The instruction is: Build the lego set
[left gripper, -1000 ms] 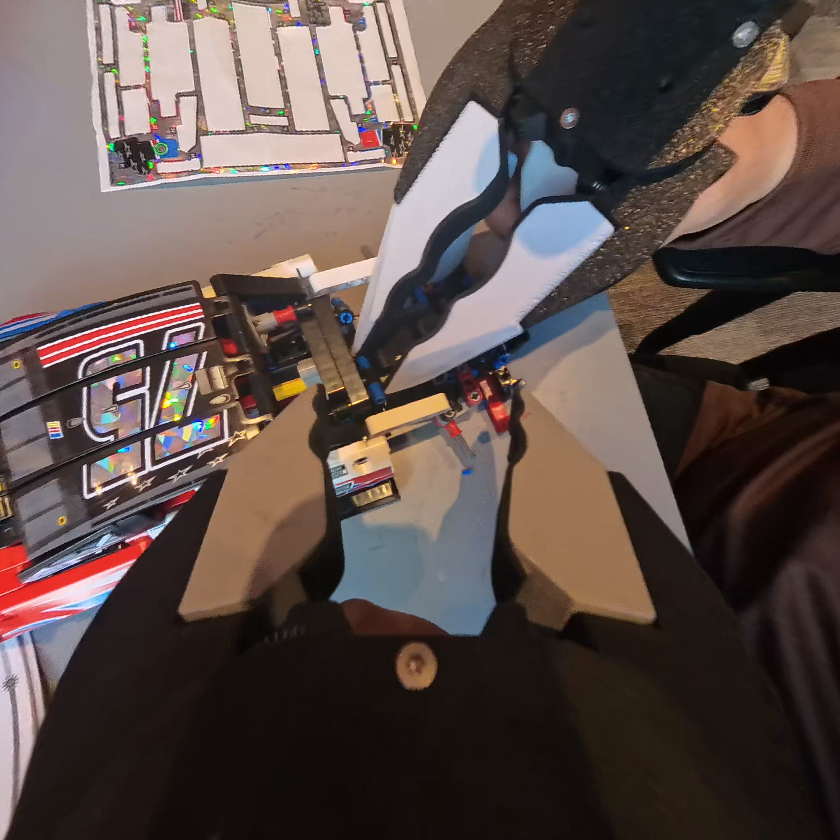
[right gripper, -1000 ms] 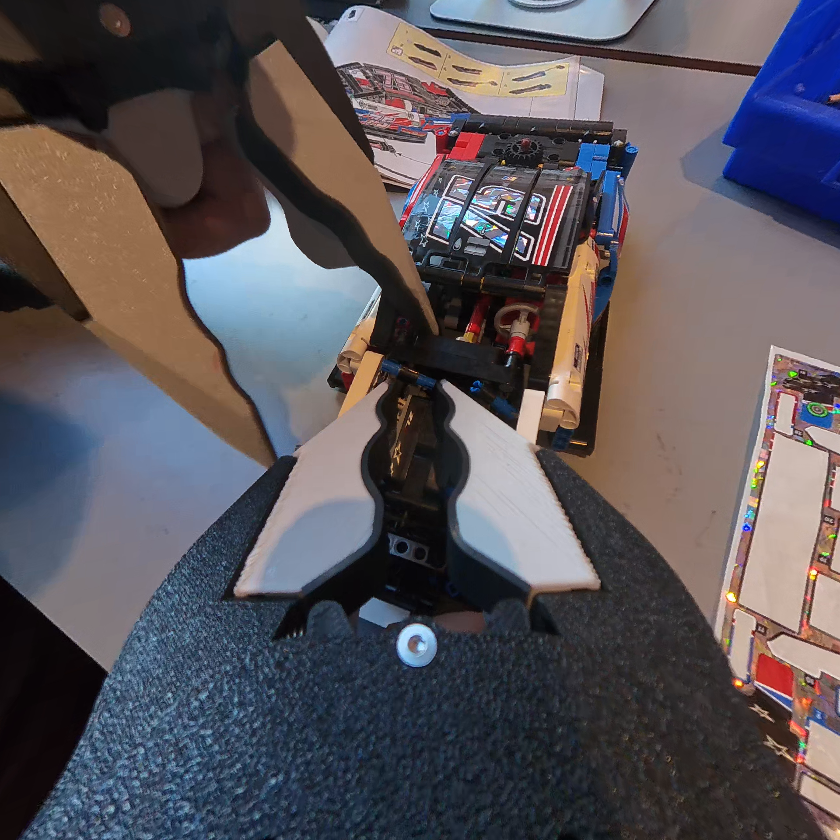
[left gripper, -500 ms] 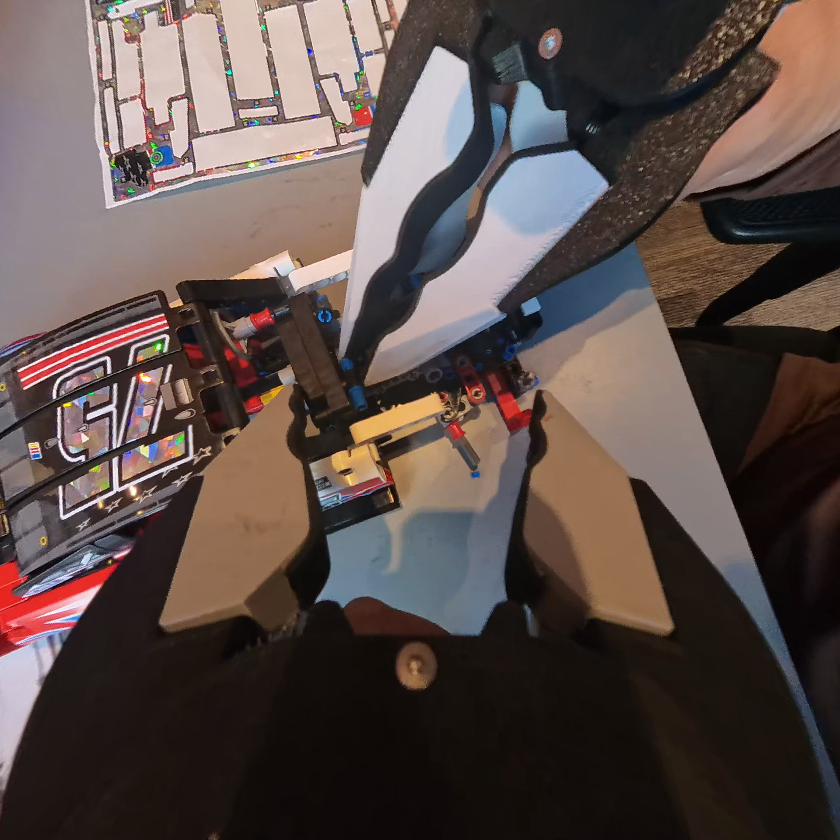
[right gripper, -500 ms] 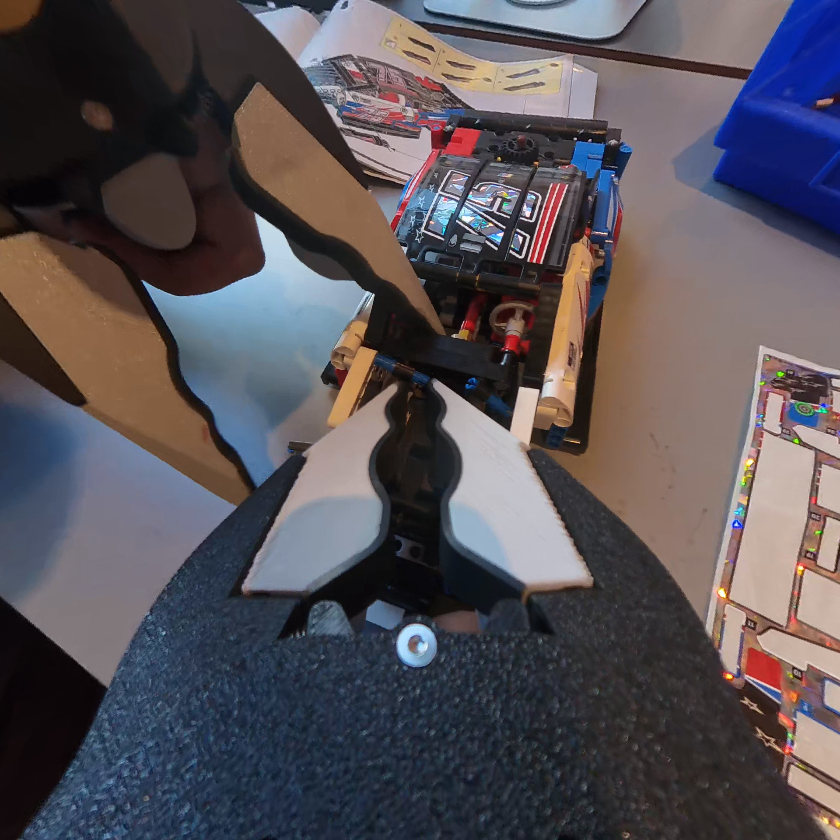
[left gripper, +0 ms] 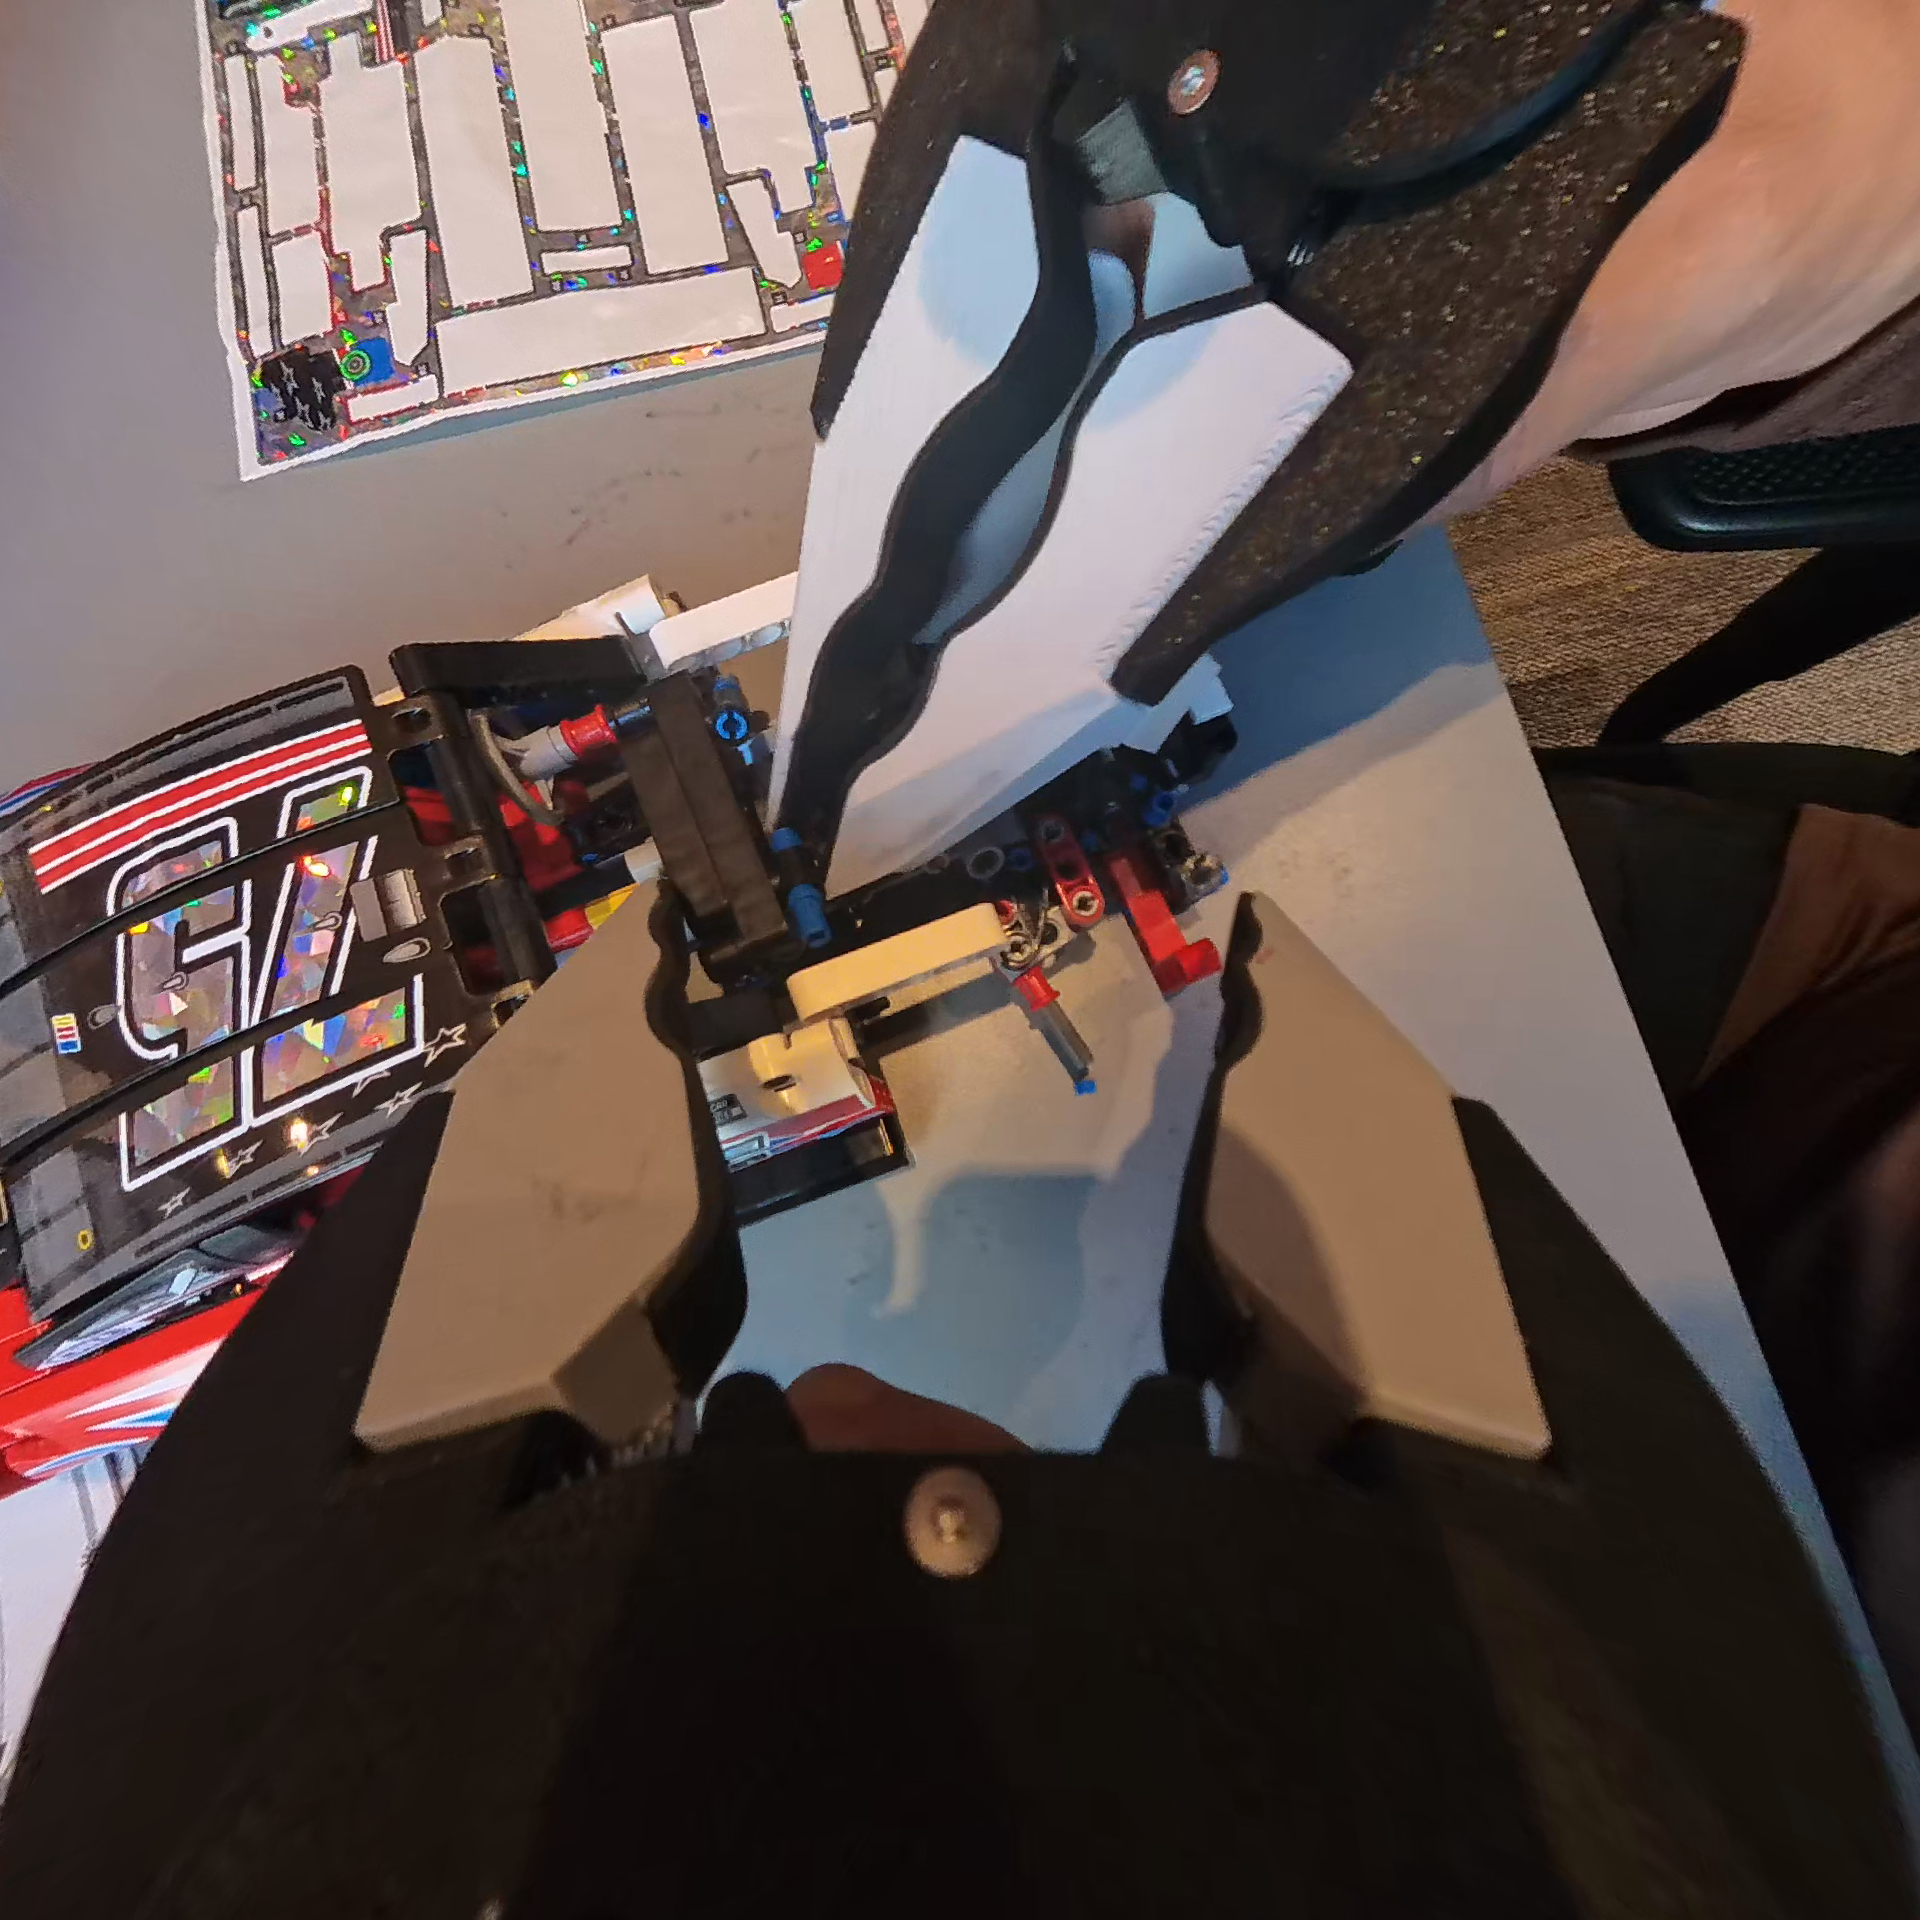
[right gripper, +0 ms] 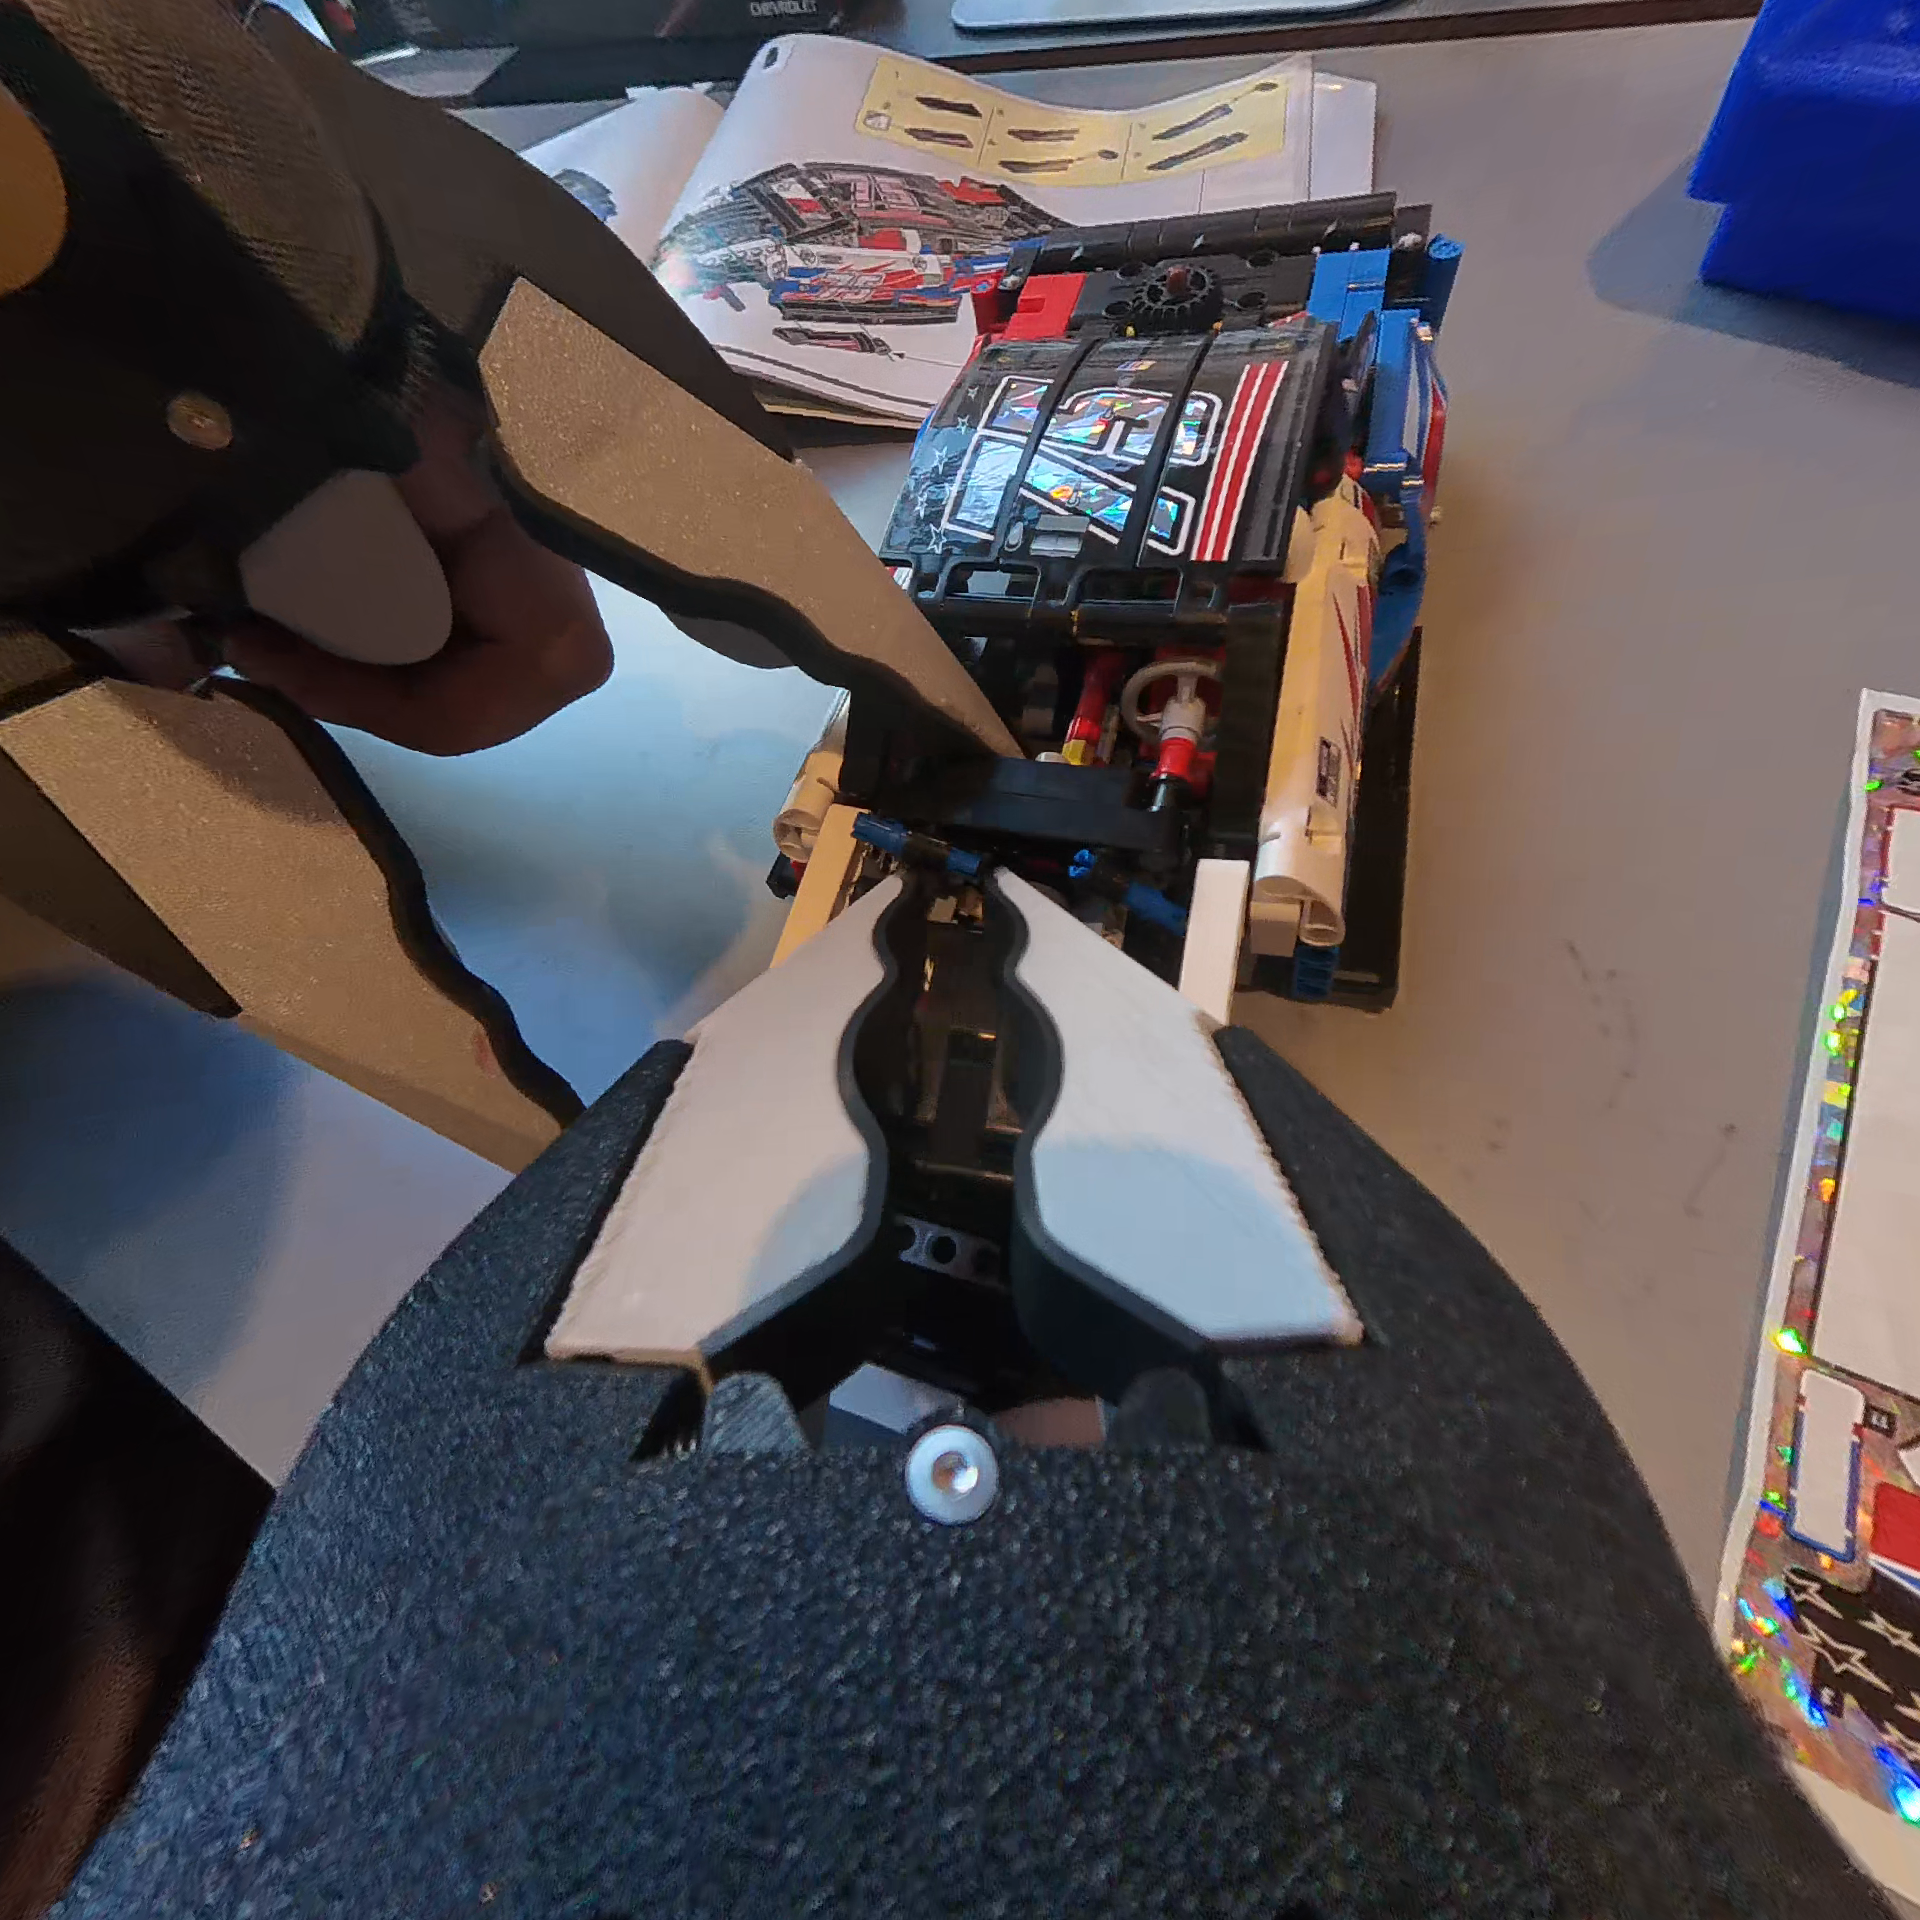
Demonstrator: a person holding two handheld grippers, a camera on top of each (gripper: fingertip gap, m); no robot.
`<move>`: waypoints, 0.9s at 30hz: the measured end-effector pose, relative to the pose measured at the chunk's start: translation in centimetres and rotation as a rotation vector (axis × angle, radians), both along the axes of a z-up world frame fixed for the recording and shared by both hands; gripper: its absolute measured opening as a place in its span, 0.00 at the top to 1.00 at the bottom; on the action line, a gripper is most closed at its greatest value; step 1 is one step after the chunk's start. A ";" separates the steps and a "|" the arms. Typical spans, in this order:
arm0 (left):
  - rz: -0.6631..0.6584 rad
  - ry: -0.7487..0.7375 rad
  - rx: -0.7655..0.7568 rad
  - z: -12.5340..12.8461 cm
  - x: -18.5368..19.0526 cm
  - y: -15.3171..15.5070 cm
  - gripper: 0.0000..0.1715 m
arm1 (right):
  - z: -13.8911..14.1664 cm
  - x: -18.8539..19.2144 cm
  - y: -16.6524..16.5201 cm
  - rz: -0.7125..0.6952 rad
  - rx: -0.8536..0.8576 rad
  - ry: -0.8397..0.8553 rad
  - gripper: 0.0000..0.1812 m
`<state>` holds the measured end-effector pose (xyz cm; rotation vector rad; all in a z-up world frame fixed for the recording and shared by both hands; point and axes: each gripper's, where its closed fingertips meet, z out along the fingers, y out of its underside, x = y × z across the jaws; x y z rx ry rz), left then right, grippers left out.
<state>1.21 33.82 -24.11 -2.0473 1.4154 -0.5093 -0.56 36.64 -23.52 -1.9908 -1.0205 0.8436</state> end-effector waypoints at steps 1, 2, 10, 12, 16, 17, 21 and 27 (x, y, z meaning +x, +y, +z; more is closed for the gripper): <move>0.000 0.001 0.003 0.0 0.0 0.0 0.41 | 0.0 0.0 0.0 0.003 0.008 -0.002 0.94; -0.001 0.002 0.006 -0.1 0.0 0.0 0.40 | 0.0 0.0 0.0 0.005 0.014 -0.005 0.94; -0.009 0.008 0.007 -0.1 0.0 -0.1 0.40 | 0.3 -0.2 -0.4 0.048 0.017 -0.015 0.89; -0.010 0.006 0.004 -0.1 0.0 -0.1 0.39 | 0.3 -0.2 -0.2 0.041 -0.001 0.002 0.91; -0.011 0.009 0.008 -0.2 0.1 -0.3 0.37 | 0.3 -0.3 -0.1 0.039 -0.039 0.025 0.91; -0.009 0.011 0.011 -0.3 0.1 -0.3 0.36 | 0.3 -0.3 -0.1 0.039 -0.052 0.029 0.92; -0.029 0.040 0.028 -0.6 0.1 -0.6 0.32 | 0.3 -0.4 -0.1 0.052 -0.054 0.002 0.92; -0.036 0.032 0.008 -0.6 0.1 -0.9 0.28 | 0.2 -0.5 -0.1 0.082 0.024 -0.089 0.95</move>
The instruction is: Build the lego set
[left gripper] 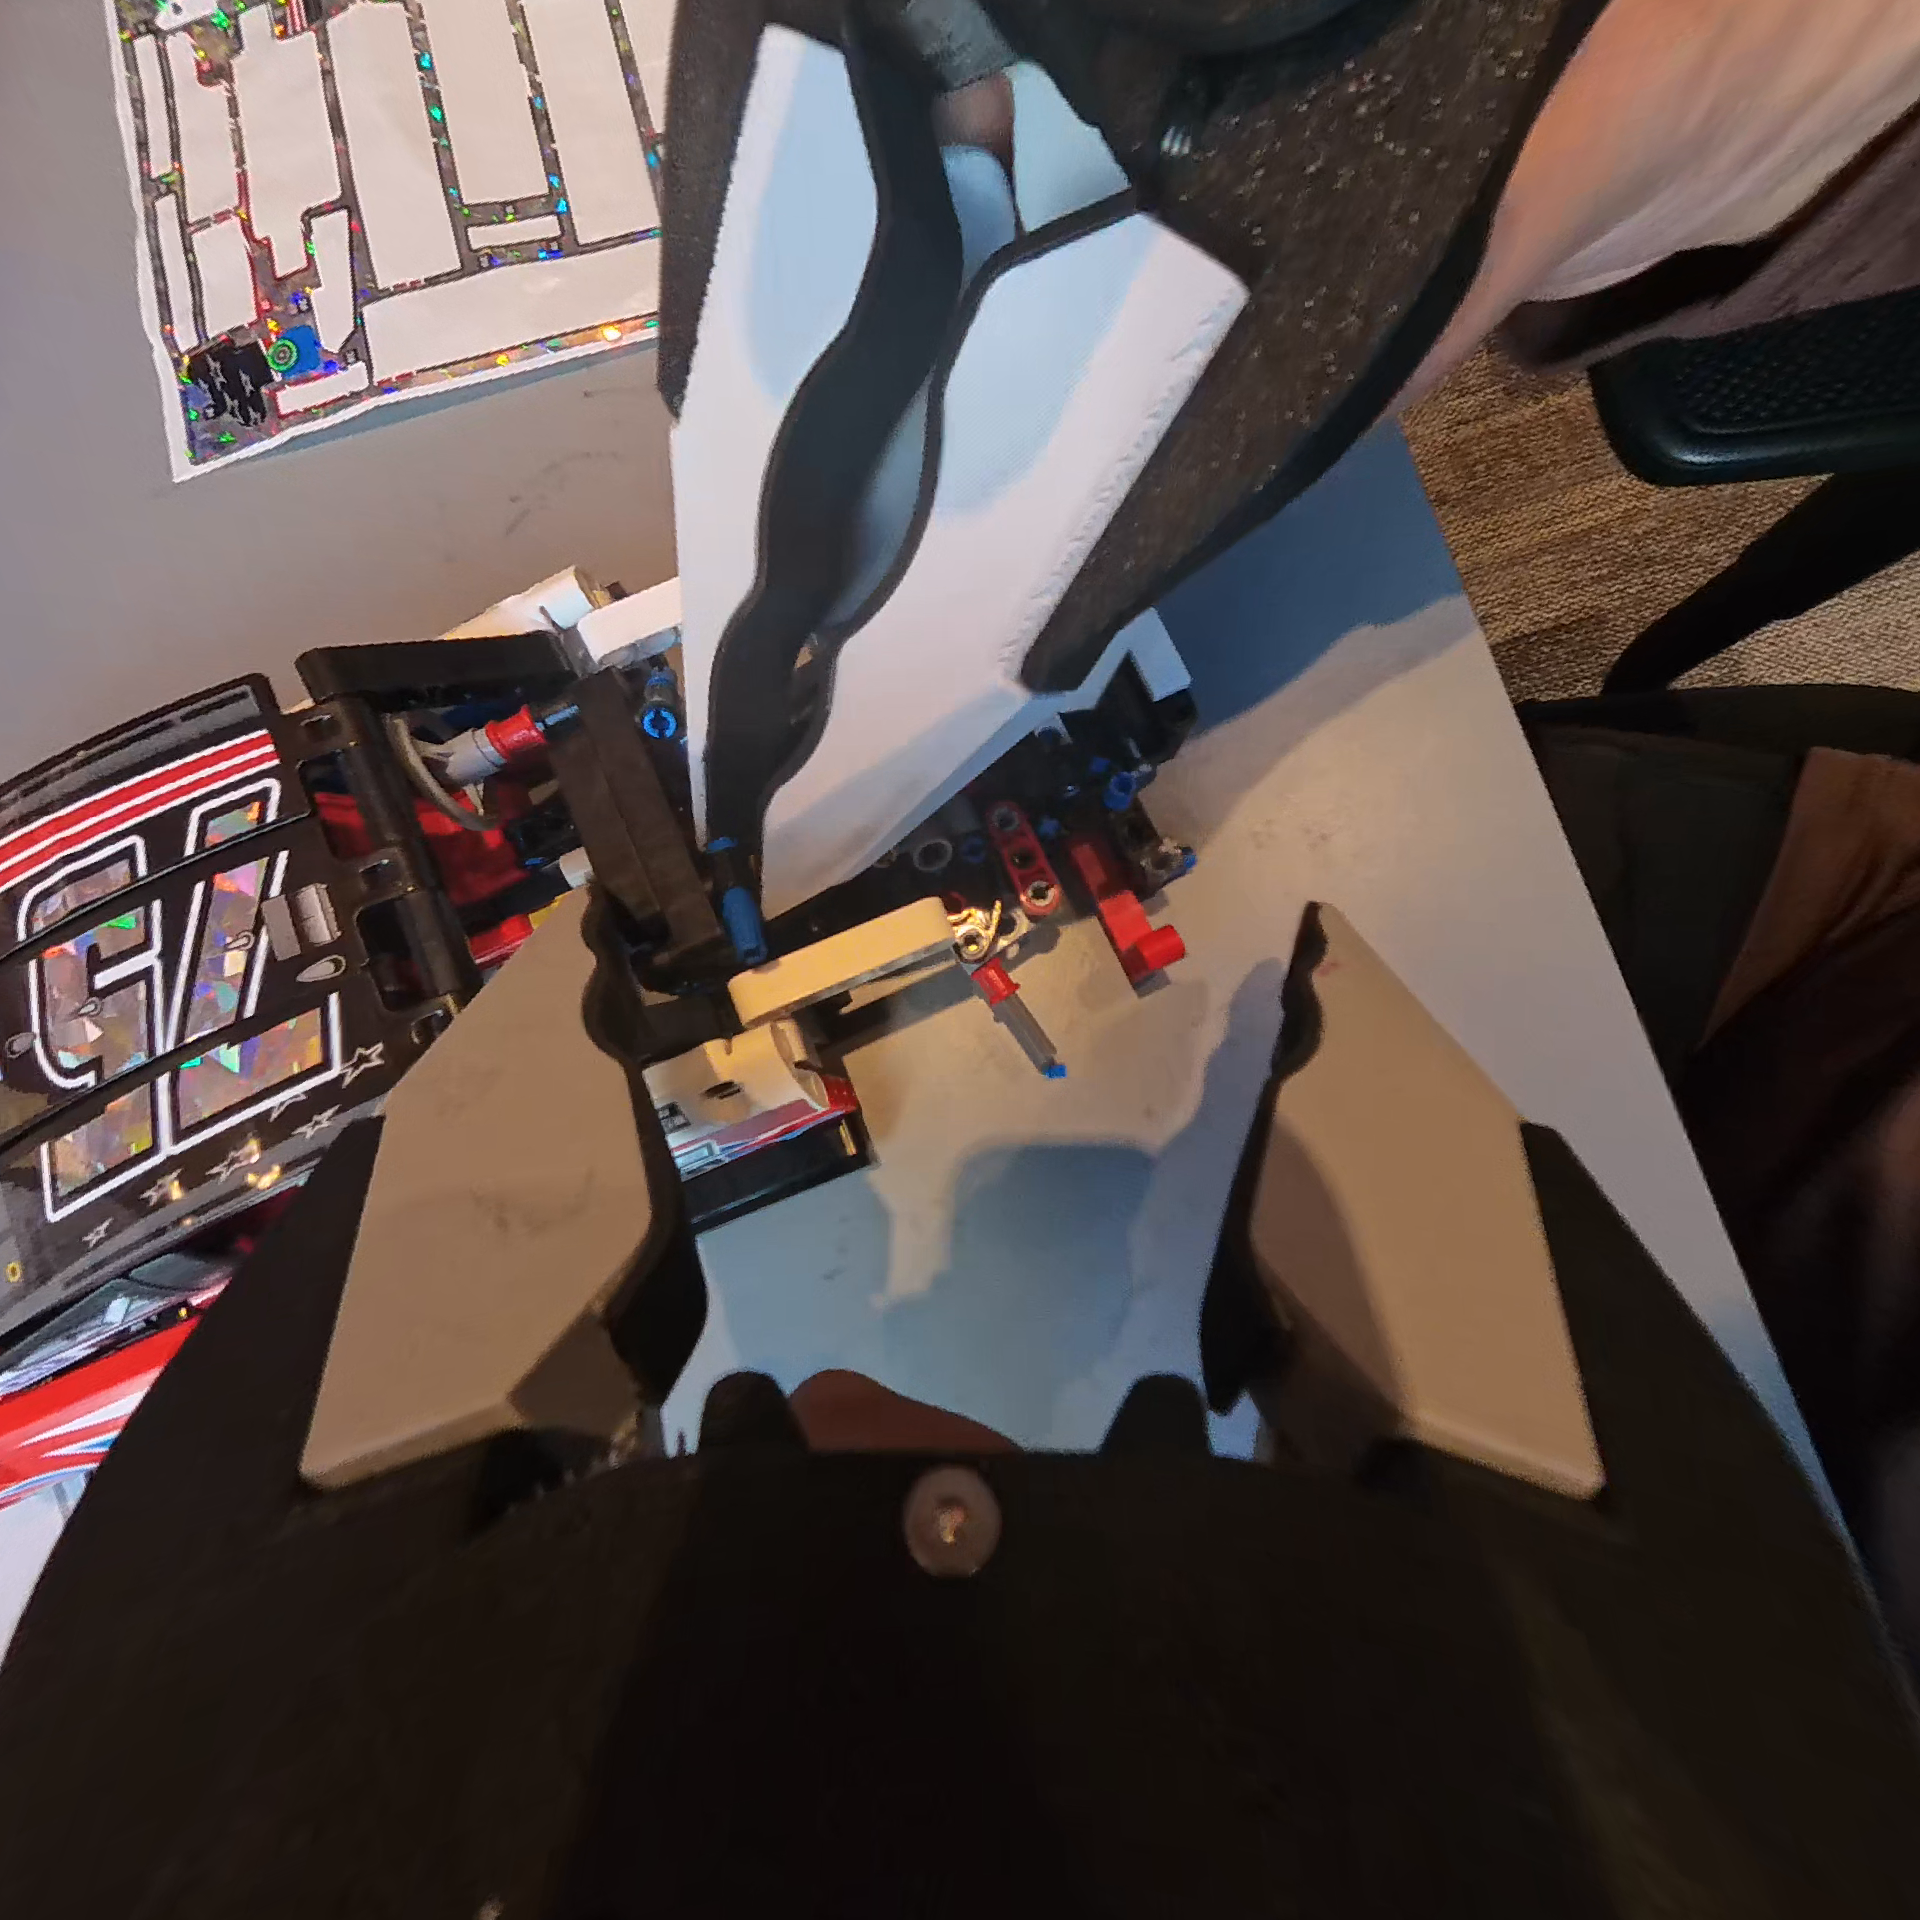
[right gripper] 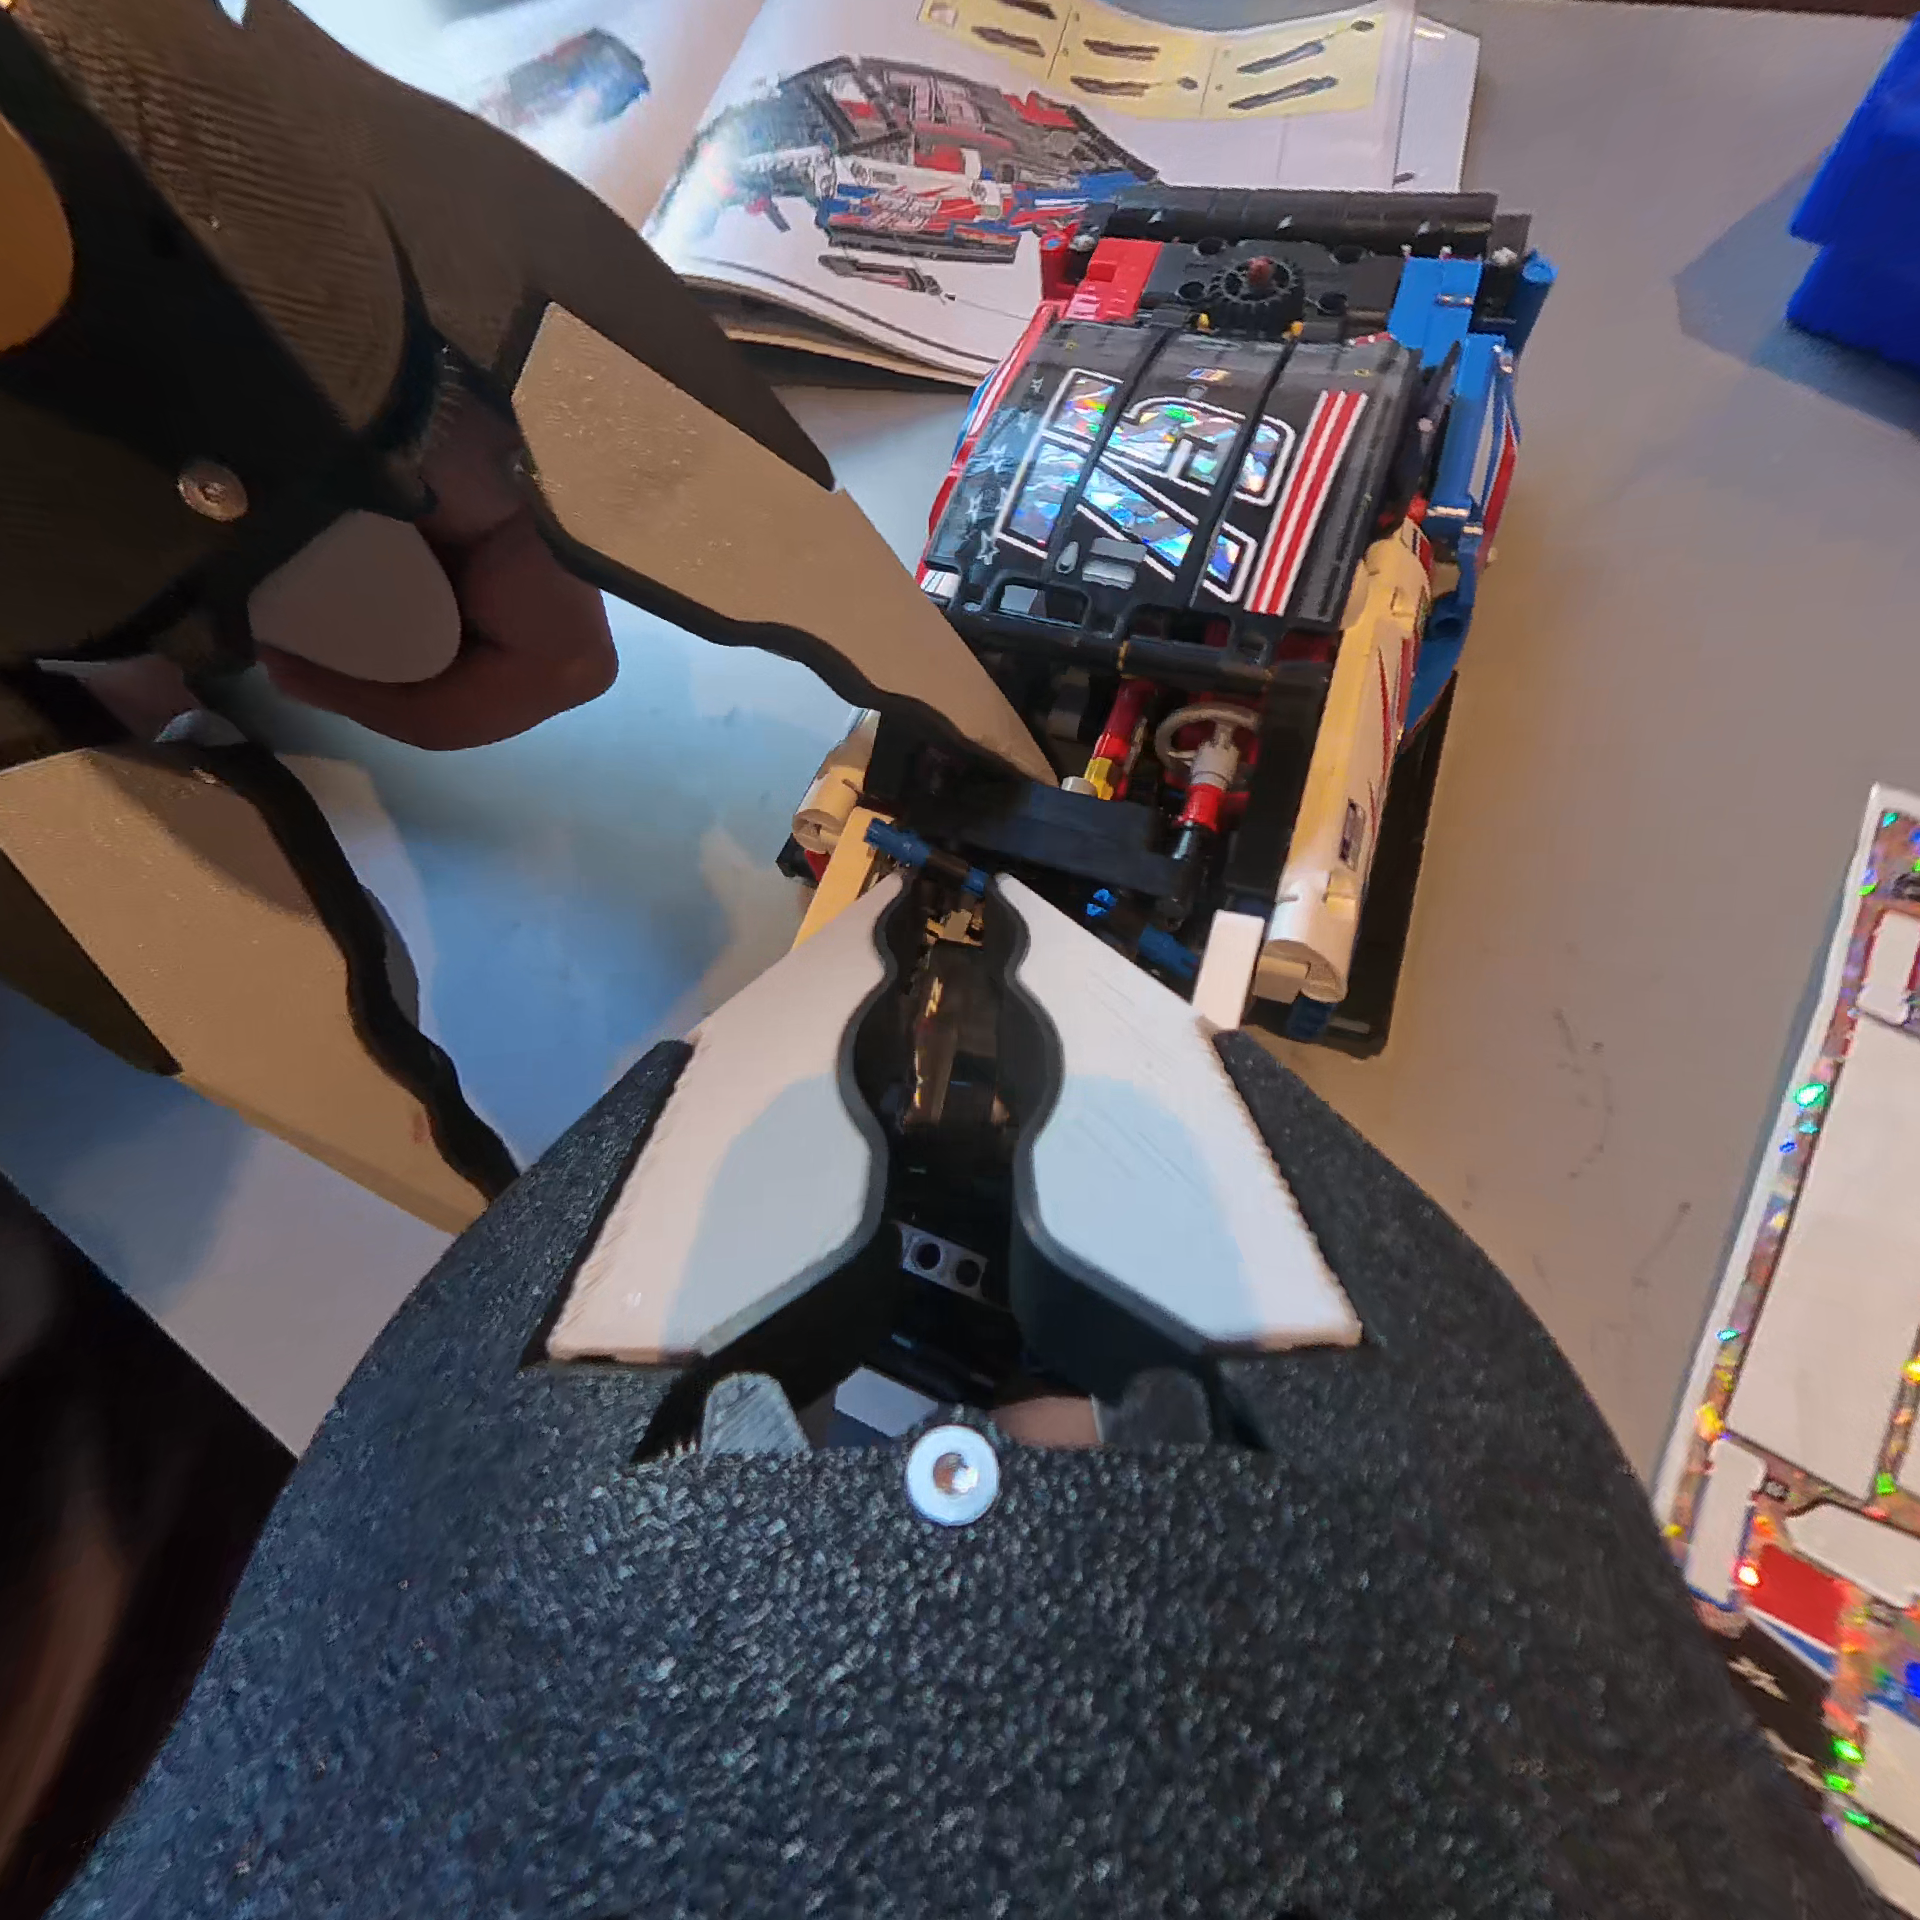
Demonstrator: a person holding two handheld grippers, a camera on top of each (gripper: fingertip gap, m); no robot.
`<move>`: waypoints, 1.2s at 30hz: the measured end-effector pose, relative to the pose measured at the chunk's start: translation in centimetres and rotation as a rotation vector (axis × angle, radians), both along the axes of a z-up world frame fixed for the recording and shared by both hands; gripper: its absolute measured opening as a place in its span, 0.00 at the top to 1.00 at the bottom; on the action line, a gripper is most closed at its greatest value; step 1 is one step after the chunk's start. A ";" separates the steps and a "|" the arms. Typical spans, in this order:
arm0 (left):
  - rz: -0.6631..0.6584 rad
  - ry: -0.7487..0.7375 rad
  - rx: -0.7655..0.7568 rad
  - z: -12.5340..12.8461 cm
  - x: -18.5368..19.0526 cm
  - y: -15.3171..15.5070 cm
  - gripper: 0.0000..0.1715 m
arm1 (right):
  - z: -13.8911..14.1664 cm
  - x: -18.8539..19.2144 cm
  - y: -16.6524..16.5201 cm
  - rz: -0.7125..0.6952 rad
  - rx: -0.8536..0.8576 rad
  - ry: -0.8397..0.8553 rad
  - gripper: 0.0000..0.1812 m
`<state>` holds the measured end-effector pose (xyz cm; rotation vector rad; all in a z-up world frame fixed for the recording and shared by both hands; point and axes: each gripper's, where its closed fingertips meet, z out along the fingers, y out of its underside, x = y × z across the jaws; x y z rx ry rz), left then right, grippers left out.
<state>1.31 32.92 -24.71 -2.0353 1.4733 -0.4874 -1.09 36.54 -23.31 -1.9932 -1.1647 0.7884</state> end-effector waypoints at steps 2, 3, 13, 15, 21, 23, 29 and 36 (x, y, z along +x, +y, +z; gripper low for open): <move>0.004 0.005 0.005 -0.1 0.1 -0.1 0.25 | 0.0 -0.1 0.0 0.011 0.024 -0.019 0.96; 0.002 0.014 0.011 -0.2 0.0 -0.1 0.24 | 0.1 -0.2 0.0 0.017 0.040 -0.026 0.97; 0.054 -0.060 -0.053 0.9 -0.2 1.0 0.38 | 0.5 0.8 0.4 -0.020 0.022 -0.028 0.92; 0.064 -0.091 -0.095 1.4 -0.1 1.0 0.38 | 1.6 2.0 0.8 -0.047 0.080 -0.035 0.92; 0.095 -0.156 -0.037 4.5 -1.1 1.8 0.39 | 5.4 5.8 1.8 -0.172 0.144 0.110 0.91; 0.103 -0.173 -0.017 5.6 -1.8 1.6 0.40 | 4.7 6.6 1.4 -0.193 0.102 0.139 0.91; 0.207 -0.194 -0.015 5.0 -4.3 -0.4 0.46 | 2.1 7.3 0.4 -0.206 0.163 0.096 0.90; 0.353 -0.275 -0.014 1.8 -7.2 -4.4 0.50 | 2.3 7.2 1.0 -0.207 0.305 0.145 0.90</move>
